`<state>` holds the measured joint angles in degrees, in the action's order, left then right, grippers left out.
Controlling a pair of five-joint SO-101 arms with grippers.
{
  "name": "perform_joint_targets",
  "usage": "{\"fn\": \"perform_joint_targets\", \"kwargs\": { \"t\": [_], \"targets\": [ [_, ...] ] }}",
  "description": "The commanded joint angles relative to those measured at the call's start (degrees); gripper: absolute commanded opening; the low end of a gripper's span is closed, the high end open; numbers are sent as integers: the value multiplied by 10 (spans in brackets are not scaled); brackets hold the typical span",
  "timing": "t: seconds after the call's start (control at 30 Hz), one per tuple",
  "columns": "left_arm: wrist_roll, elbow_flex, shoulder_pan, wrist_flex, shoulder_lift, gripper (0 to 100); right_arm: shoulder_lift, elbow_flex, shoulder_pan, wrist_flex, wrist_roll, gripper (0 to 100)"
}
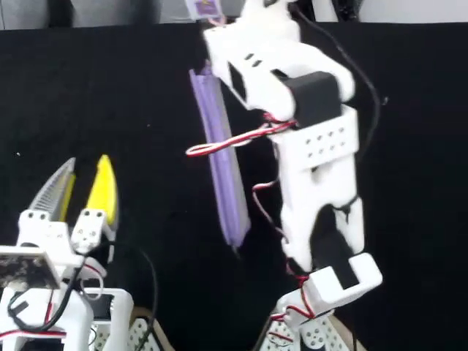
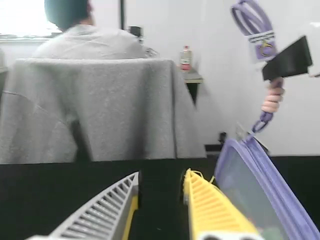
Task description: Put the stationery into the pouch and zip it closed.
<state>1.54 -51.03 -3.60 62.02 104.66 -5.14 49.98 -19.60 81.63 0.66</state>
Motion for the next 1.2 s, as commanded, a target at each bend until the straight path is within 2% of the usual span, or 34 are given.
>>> {"fn": "perform_joint_targets", "kwargs": {
  "t": [0.0,0.17,0.33,0.47,0.77,0.93,1.07,1.17],
  "targets": [
    [0,-8,123,-1,-3,160,64,49,5,42,-4,11],
    [-52,-14,253,-13,-10,183,73,58,-6,62,-3,11],
    [-56,-22,300,-71,-104,212,73,59,-8,62,-1,11],
    [-70,20,302,-114,-253,215,73,59,-33,63,-1,11],
    [-93,175,276,-118,-563,212,73,60,-47,62,-3,11],
    [-93,196,244,-121,-644,212,77,60,-49,63,-4,11],
    [-91,191,208,-121,-658,210,92,60,-47,63,-4,11],
    [-86,191,183,-122,-658,164,103,60,-47,63,-5,11]
  ]
}}
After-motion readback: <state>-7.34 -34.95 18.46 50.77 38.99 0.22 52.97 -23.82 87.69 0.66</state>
